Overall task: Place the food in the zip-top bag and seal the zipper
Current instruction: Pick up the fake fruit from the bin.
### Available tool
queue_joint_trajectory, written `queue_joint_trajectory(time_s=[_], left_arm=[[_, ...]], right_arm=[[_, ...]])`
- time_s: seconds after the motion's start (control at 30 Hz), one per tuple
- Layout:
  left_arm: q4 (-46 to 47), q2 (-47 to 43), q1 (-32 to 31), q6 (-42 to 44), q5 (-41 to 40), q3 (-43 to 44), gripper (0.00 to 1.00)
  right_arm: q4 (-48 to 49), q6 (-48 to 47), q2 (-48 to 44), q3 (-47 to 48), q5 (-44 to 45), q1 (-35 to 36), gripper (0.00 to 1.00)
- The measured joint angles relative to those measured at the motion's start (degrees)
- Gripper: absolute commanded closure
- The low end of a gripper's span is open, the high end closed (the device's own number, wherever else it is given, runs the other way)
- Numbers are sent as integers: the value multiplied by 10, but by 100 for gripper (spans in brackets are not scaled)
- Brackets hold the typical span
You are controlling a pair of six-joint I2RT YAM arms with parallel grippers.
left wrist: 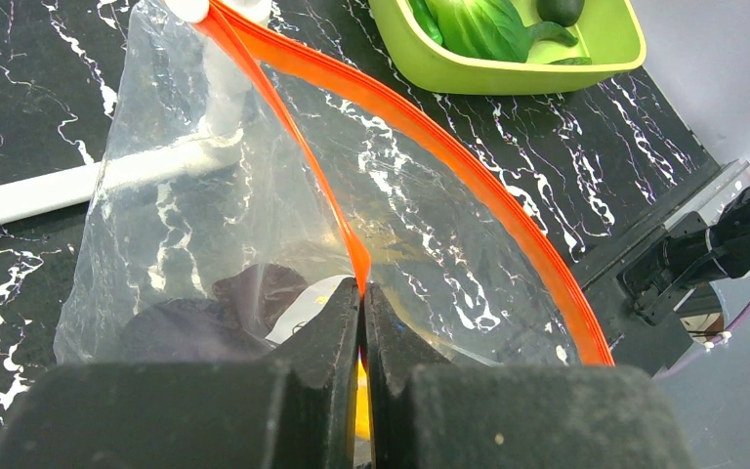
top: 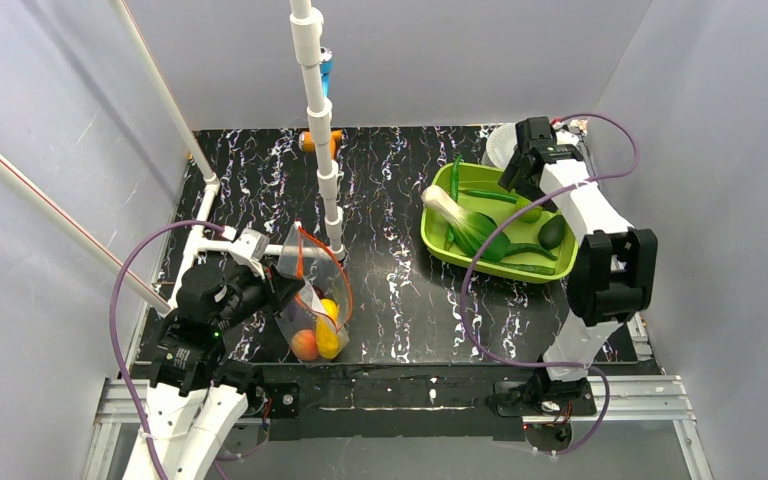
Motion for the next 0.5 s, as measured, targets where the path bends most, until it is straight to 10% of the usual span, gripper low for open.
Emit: queue_joint_trajectory(time_s=[0.5], left_arm=[[0, 7, 0, 0, 0, 0, 100]], right_arm=[[28, -88, 171, 42, 40, -23, 5]])
